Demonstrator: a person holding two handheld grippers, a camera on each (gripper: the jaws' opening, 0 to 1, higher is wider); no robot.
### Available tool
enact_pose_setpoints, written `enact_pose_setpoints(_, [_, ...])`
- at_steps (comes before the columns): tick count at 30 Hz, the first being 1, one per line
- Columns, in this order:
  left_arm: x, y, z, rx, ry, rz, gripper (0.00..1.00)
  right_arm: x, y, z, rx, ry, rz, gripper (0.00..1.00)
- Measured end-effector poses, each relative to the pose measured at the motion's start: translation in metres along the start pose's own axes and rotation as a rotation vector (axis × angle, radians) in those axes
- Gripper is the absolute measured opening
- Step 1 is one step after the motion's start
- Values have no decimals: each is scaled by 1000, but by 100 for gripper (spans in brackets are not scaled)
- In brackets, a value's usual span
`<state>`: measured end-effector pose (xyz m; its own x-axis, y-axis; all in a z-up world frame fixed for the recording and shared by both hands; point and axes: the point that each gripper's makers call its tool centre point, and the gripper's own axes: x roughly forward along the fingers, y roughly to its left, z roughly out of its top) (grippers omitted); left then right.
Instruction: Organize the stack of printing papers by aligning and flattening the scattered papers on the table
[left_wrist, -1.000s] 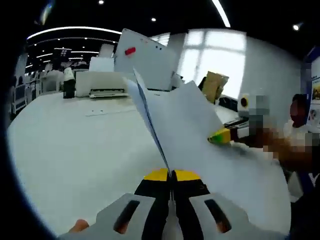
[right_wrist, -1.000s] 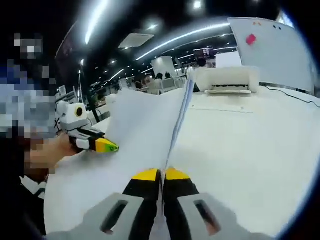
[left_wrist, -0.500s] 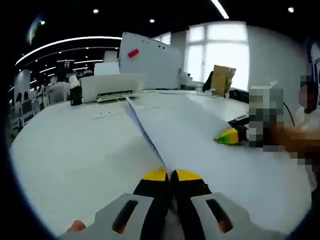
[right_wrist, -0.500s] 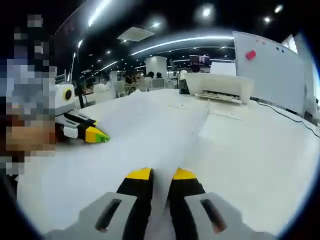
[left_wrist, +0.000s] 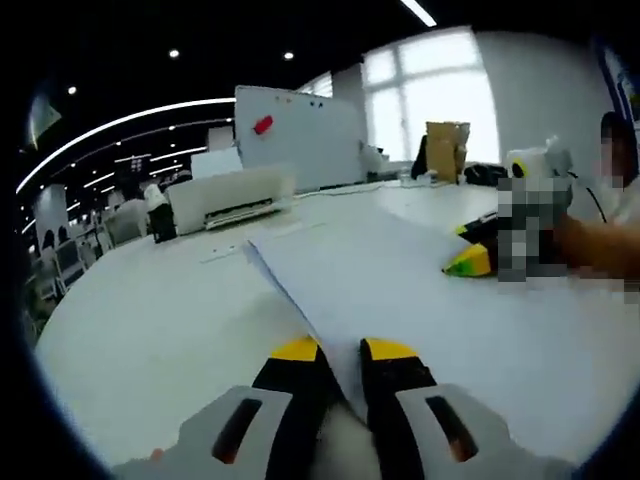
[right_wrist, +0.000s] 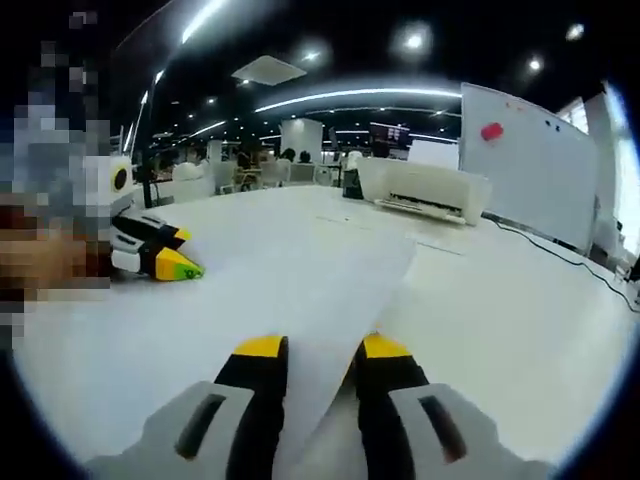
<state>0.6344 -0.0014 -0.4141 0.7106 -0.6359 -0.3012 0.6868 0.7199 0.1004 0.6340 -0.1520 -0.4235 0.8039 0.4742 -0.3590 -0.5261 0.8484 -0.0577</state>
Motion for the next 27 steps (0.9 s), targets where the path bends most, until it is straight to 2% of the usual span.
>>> enact_pose_setpoints(7, [-3,7,1,4,-7,40,32,0,-3,0,-16,-8,-19,27])
enact_pose_setpoints(10, [-4,13,1,-2,-11,79,39,0,-4,0,-19,-10,-27,28])
enact_pose_setpoints(13, [-2,16,1,-13,-15,83,49,0,-6,0,-18,-12,-34,30])
enact_pose_setpoints(18, [2,20,1,-18,-18,85,52,0,-7,1,-22,-13,-44,32])
enact_pose_setpoints(22, [3,22,1,-29,-19,85,55,0,-11,2,-33,-18,-68,43])
enact_pose_setpoints(25, [4,24,4,-17,-37,90,60,1,-10,3,-33,-27,-66,57])
enact_pose_setpoints(27, [4,26,6,-21,-50,91,61,2,-9,4,-31,-33,-60,61])
